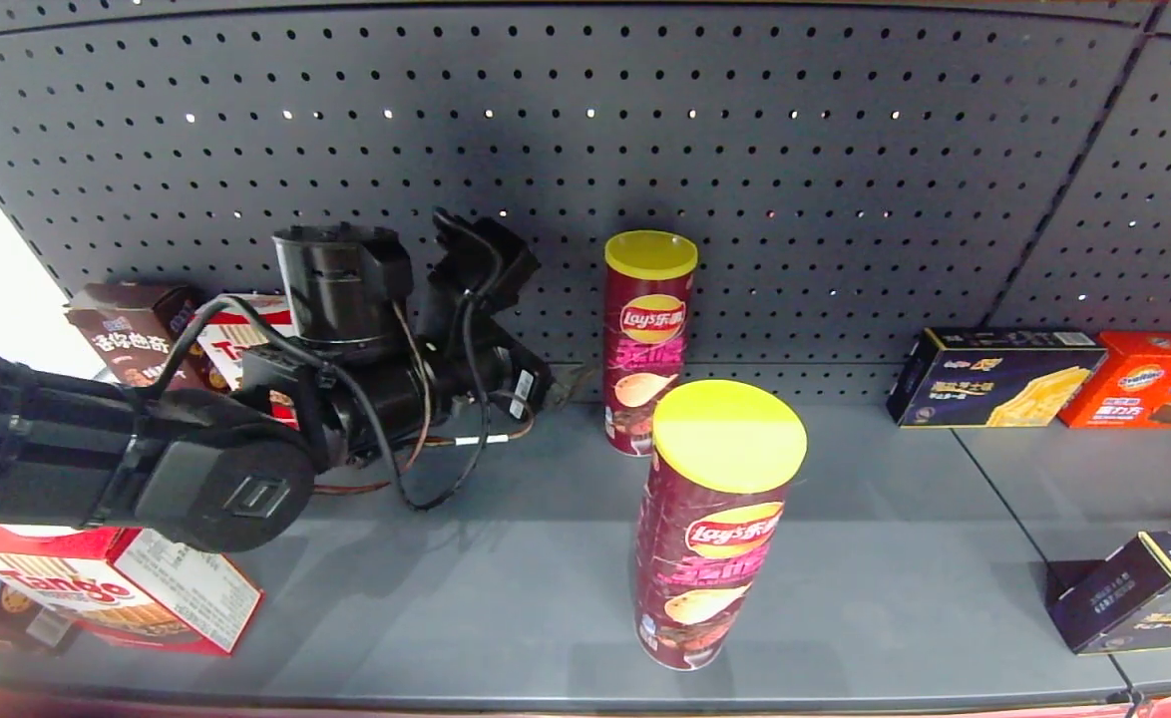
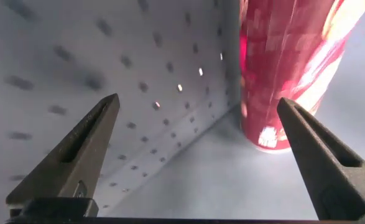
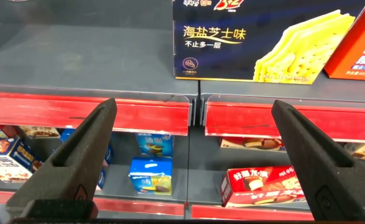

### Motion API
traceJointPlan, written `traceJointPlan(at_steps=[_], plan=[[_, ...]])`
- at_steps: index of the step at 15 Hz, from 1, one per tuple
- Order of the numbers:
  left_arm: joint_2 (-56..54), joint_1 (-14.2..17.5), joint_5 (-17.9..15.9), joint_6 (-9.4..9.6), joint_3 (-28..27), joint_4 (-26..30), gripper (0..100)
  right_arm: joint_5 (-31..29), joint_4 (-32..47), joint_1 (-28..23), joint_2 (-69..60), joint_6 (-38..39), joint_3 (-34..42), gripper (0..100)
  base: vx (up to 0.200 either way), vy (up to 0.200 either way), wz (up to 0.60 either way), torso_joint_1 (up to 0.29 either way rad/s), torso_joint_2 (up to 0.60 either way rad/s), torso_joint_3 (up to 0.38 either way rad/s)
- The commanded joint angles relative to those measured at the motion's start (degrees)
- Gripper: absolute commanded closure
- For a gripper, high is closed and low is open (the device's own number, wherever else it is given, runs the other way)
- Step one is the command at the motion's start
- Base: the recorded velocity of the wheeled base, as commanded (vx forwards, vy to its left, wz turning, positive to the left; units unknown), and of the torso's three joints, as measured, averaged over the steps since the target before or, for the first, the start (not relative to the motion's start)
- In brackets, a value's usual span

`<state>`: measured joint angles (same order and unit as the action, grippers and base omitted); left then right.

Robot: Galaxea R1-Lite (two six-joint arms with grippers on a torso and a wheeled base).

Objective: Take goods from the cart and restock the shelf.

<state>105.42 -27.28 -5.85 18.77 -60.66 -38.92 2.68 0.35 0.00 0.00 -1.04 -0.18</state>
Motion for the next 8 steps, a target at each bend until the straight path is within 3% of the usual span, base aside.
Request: traceJointPlan(at_steps=[1, 7, 8], plan=[[-7.5, -0.8, 0.2, -0.14, 2.1, 0.1, 0, 0.0, 0.0, 0.0, 0.0, 0.0, 0.0, 0, 0.0, 0.0, 0.0, 0.0, 0.0, 0.0], [-33.3, -1.5, 0.8, -0.32, 15.8, 0.3, 0, 0.0, 0.0, 0.0, 0.0, 0.0, 0.0, 0, 0.0, 0.0, 0.0, 0.0, 0.0, 0.0], [-40.2, -1.1, 0.9, -0.49, 20.4, 0.3, 0, 0.0, 0.0, 0.1, 0.0, 0.0, 0.0, 0, 0.0, 0.0, 0.0, 0.0, 0.0, 0.0]])
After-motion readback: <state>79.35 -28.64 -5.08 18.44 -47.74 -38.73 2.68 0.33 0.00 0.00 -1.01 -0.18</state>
